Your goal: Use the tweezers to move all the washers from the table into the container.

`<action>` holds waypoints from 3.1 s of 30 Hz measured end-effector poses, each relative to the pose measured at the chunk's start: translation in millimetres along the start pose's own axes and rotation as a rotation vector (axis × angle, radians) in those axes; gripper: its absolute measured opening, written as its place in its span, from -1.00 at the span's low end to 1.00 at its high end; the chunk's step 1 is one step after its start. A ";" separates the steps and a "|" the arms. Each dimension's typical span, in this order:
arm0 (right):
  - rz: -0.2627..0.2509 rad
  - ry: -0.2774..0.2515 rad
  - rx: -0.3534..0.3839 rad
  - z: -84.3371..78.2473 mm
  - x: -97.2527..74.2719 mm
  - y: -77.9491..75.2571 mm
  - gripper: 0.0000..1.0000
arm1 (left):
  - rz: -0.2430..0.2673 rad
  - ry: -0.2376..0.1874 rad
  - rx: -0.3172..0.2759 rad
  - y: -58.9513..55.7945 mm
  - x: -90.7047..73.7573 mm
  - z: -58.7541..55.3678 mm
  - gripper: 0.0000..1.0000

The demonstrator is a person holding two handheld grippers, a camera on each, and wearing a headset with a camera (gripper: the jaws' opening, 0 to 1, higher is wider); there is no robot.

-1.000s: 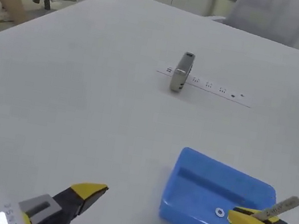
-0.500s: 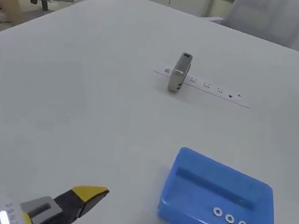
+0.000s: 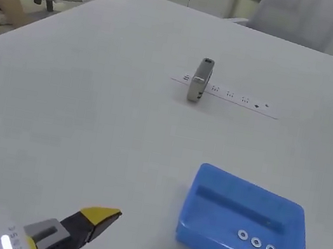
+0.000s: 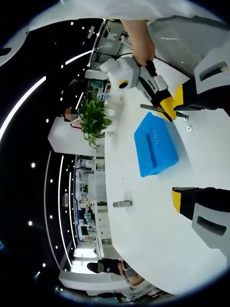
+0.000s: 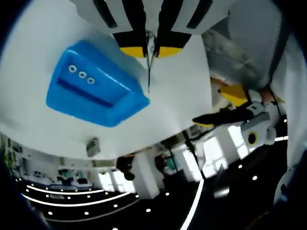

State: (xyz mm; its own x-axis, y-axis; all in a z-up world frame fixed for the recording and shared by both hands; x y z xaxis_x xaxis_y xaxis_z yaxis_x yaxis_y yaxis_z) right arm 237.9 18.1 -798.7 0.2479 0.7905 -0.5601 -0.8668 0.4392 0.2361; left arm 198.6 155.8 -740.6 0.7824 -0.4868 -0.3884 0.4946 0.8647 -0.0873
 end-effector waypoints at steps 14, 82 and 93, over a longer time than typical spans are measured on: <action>0.004 0.074 -0.329 -3.4 2.5 19.2 -0.93 | 0.002 0.007 0.006 0.0 0.0 -0.9 0.27; -0.146 -0.130 0.112 79.1 22.0 -87.1 -0.94 | -0.016 0.015 0.002 -1.9 1.0 -2.3 0.23; -0.139 -0.075 0.130 66.8 40.0 -95.2 -0.94 | -0.017 0.023 -0.001 -1.5 1.5 -3.6 0.22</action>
State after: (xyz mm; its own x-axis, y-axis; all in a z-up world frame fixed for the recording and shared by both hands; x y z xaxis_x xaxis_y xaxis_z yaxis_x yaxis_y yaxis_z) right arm 359.3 36.4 -790.6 0.3970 0.7456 -0.5353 -0.7601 0.5940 0.2635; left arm 197.7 154.2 -744.4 0.7651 -0.4983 -0.4079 0.5073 0.8565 -0.0949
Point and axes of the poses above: the centre of the closed fingertips' face, and the gripper's own axes: x roughly forward along the fingers, y roughly to its left, z roughly out of its top, the point moved 4 cm from there along -x, roughly backward along the fingers, and after that the axes turned 2 degrees about y, right-handed, at the moved point
